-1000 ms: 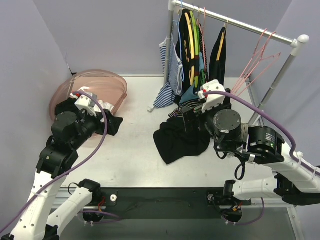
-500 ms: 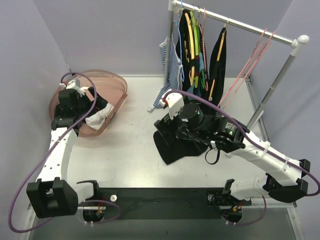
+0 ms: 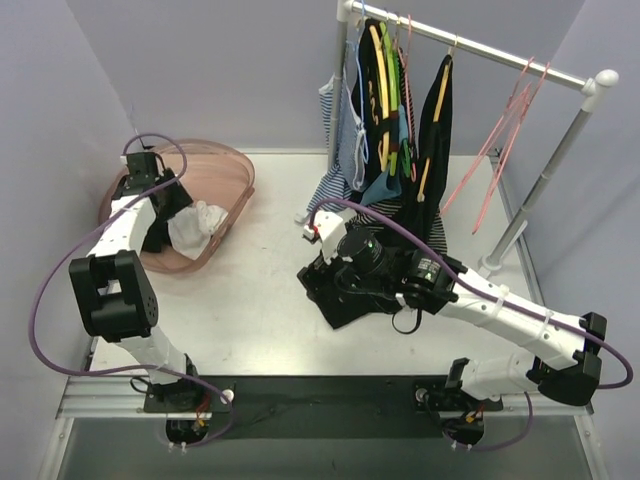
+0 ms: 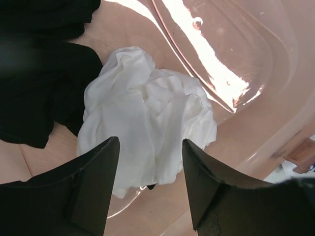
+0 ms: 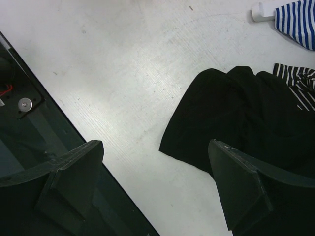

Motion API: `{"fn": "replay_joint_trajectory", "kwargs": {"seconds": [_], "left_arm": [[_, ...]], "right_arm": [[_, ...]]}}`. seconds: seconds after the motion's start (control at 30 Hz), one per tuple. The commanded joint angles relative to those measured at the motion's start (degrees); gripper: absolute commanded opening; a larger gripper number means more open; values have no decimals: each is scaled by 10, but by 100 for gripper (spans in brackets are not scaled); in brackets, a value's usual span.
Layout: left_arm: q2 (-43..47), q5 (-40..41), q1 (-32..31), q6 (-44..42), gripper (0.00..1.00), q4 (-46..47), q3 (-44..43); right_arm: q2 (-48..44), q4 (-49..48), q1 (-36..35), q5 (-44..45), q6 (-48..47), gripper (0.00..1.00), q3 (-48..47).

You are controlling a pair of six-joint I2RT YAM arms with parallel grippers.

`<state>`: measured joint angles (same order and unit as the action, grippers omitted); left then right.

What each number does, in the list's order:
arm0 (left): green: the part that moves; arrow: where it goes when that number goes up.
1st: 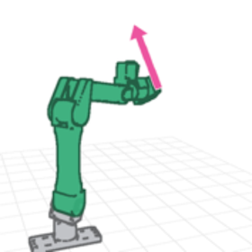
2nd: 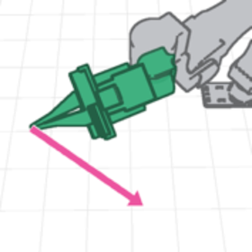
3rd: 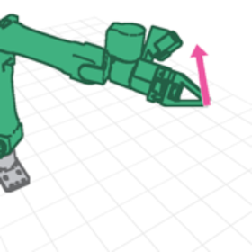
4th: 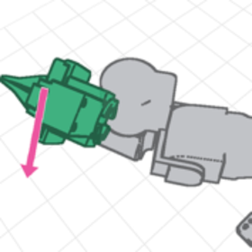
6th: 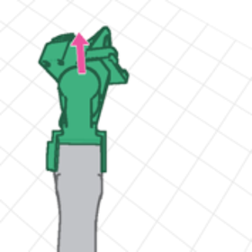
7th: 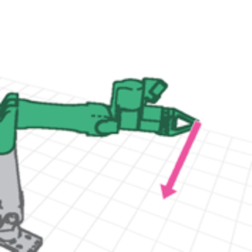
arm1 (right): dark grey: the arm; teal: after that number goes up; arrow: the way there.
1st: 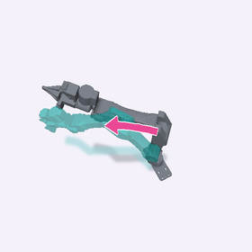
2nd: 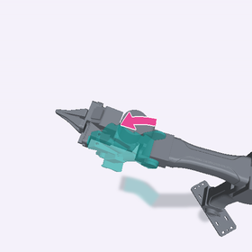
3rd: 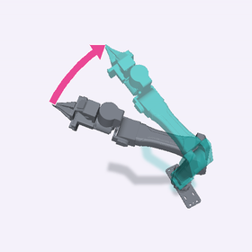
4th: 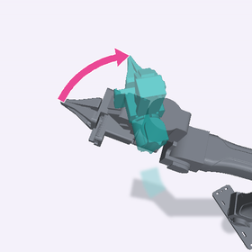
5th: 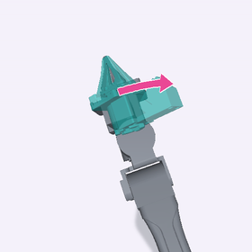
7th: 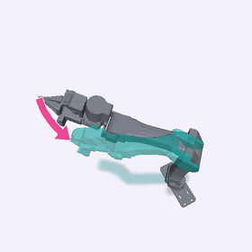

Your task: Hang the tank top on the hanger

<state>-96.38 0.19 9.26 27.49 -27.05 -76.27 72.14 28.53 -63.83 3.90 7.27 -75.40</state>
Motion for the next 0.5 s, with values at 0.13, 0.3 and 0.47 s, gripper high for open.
{"fn": "replay_joint_trajectory", "kwargs": {"seconds": [0.13,0.3,0.47], "left_arm": [[-103,32,-46,-74,64,-84,-98],[-126,59,-70,-97,61,-100,-109],[-108,75,-74,-107,22,-104,-118]], "right_arm": [[-24,-43,-5,-17,27,91,22],[-34,-43,-6,-18,35,91,31],[-42,-38,-12,-8,43,90,37]]}}
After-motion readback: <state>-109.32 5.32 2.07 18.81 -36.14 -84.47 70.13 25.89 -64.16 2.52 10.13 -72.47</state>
